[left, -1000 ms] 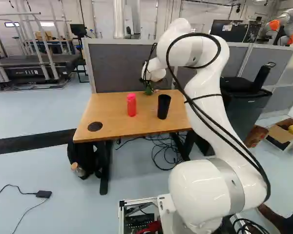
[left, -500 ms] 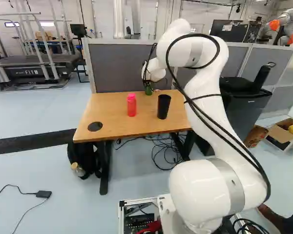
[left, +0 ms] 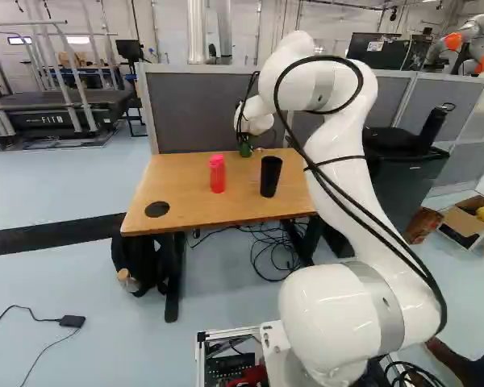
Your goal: Pick up the green bottle from the table
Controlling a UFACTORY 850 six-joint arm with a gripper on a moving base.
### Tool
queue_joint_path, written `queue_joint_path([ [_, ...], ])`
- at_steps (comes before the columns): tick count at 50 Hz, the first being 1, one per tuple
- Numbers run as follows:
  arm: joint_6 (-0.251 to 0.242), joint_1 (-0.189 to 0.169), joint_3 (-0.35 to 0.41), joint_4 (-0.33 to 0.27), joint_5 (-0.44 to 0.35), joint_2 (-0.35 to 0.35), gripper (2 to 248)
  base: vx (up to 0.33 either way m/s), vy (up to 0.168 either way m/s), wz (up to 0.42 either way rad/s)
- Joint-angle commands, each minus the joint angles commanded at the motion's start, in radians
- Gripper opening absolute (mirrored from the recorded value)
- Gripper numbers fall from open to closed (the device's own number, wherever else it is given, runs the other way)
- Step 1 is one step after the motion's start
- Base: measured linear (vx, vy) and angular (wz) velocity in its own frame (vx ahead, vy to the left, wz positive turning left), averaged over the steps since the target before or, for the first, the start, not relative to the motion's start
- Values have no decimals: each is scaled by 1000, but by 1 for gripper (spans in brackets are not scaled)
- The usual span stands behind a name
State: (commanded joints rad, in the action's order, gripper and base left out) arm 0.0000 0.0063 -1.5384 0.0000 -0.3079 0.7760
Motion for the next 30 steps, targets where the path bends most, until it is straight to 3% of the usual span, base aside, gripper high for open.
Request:
queue_joint_path([
  [30, 0, 7, 44, 0, 0, -77, 119, 0, 0, 0],
])
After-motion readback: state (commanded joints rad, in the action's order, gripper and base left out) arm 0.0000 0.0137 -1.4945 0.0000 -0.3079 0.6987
